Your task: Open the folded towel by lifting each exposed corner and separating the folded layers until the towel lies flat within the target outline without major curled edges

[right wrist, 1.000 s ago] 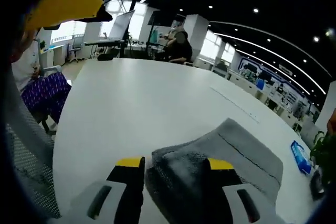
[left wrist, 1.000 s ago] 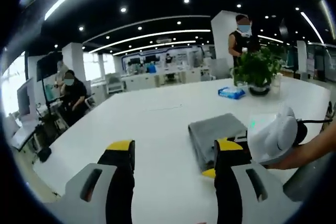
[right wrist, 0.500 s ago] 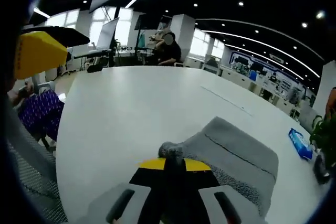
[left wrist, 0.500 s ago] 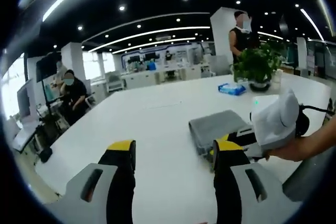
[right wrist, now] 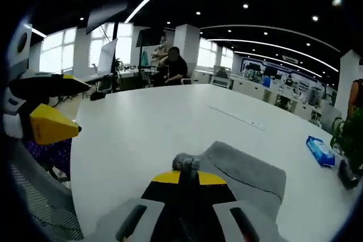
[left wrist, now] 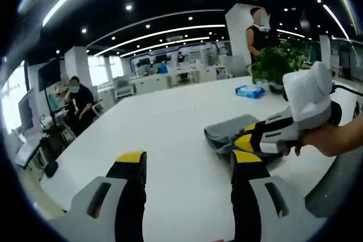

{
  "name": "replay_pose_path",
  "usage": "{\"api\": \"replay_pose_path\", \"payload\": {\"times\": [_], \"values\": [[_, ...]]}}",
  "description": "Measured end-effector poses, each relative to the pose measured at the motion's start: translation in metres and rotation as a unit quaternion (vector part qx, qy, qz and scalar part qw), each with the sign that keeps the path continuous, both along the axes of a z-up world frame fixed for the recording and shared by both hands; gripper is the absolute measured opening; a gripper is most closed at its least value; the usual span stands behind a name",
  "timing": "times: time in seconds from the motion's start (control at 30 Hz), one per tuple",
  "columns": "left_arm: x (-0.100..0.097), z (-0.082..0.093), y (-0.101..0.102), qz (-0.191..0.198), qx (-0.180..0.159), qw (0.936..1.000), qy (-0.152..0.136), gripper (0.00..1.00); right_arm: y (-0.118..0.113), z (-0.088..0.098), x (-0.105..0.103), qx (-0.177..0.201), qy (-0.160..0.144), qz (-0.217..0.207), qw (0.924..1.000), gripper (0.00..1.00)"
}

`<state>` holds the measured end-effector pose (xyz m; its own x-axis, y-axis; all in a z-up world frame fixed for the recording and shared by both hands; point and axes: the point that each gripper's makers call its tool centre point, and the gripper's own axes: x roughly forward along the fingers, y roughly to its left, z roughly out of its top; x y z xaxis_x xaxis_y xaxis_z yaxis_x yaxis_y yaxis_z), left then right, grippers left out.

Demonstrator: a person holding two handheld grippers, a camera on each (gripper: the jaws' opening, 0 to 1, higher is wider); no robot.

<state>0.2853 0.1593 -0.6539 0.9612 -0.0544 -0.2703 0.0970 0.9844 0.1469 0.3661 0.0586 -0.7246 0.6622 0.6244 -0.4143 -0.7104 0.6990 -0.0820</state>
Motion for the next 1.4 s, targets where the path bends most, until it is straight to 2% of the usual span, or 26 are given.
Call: {"api": "replay_pose_path", "payload": {"times": [0.3,0.5,0.7,0.77,1.0,1.27,1.4], "values": [[0.0,-0.006,0.001,0.001,0.015,0.9998,0.012,0.59,-0.028,0.019,0.014,0.038,-0.004,-0.042,0.9984,0.04],[0.0,-0.009,0.001,0.003,0.01,0.9998,0.02,0.59,-0.049,0.031,0.018,0.071,-0.008,-0.077,0.9944,0.04],[-0.001,-0.011,0.0,0.002,0.019,0.9995,0.024,0.59,-0.067,0.043,0.019,0.095,-0.015,-0.105,0.9899,0.04],[-0.001,-0.013,-0.002,-0.004,0.031,0.9991,0.028,0.59,-0.072,0.044,0.021,0.1,-0.014,-0.111,0.9887,0.04],[-0.001,-0.015,-0.002,-0.006,0.038,0.9986,0.036,0.59,-0.099,0.048,0.026,0.105,-0.025,-0.144,0.9837,0.04],[-0.001,-0.018,0.001,-0.004,0.042,0.9983,0.04,0.59,-0.132,0.042,0.028,0.109,-0.018,-0.183,0.9769,0.04],[-0.001,-0.02,0.001,-0.005,0.048,0.9979,0.043,0.59,-0.145,0.039,0.024,0.098,-0.023,-0.195,0.9756,0.04]]}}
